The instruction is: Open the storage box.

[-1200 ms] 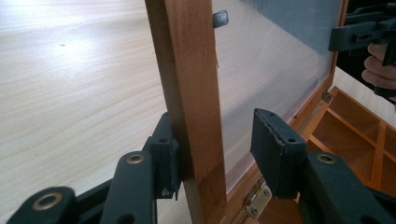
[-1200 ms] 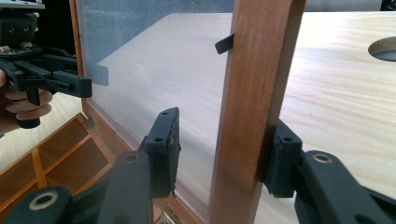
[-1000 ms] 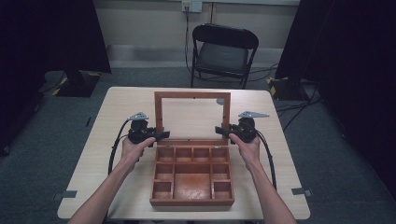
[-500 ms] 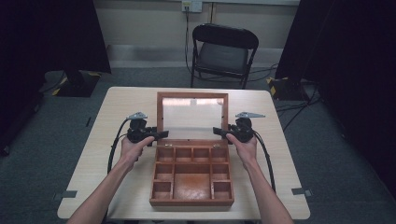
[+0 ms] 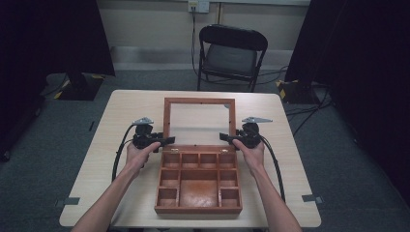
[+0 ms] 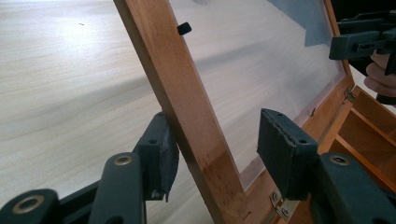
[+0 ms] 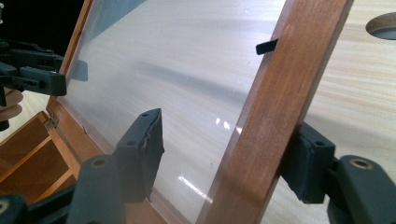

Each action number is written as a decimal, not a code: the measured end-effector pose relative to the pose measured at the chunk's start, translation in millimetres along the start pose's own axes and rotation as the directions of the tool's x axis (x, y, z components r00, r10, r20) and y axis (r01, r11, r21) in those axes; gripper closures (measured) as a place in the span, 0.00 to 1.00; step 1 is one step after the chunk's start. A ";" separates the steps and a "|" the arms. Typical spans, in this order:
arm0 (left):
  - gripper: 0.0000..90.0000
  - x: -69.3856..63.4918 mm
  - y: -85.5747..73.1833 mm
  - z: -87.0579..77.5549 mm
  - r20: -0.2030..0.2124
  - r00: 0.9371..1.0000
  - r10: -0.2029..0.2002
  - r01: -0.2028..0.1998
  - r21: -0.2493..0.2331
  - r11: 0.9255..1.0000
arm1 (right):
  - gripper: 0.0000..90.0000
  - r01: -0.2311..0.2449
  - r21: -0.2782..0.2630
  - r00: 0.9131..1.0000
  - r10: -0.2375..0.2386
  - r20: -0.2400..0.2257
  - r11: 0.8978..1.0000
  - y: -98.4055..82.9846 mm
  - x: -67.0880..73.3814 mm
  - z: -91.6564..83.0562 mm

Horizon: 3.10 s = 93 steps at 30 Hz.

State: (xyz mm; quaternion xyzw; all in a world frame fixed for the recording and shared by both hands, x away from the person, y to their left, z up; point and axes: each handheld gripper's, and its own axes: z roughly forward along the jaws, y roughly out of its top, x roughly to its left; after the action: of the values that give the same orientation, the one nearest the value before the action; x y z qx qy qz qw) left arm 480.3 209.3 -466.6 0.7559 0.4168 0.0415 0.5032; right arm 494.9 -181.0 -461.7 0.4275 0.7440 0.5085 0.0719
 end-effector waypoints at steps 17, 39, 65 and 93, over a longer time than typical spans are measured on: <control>0.49 4.4 -2.8 5.9 -0.005 1.000 -0.031 0.031 0.004 1.000 | 0.32 -0.008 0.016 0.999 0.008 0.039 1.000 -4.2 -2.0 5.6; 0.44 14.3 -11.4 10.2 0.013 0.992 -0.124 0.124 0.026 0.992 | 0.26 -0.051 0.074 0.996 0.046 0.073 0.996 -10.9 -10.4 8.8; 0.39 14.0 -10.1 -4.2 -0.049 0.994 -0.099 0.101 0.037 0.994 | 0.26 -0.081 0.064 0.992 0.075 0.100 0.995 -12.1 -15.1 -6.0; 0.25 4.8 -51.0 -101.8 -0.225 0.973 0.051 -0.025 0.114 0.993 | 0.19 0.006 0.106 0.971 -0.031 0.236 0.994 -55.7 11.2 -113.7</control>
State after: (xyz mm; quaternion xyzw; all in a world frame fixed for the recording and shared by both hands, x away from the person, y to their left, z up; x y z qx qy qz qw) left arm 404.4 293.9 -459.1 0.7806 0.4588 0.1143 0.4087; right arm 394.9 -258.6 -449.9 0.4815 0.7597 0.4132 0.1425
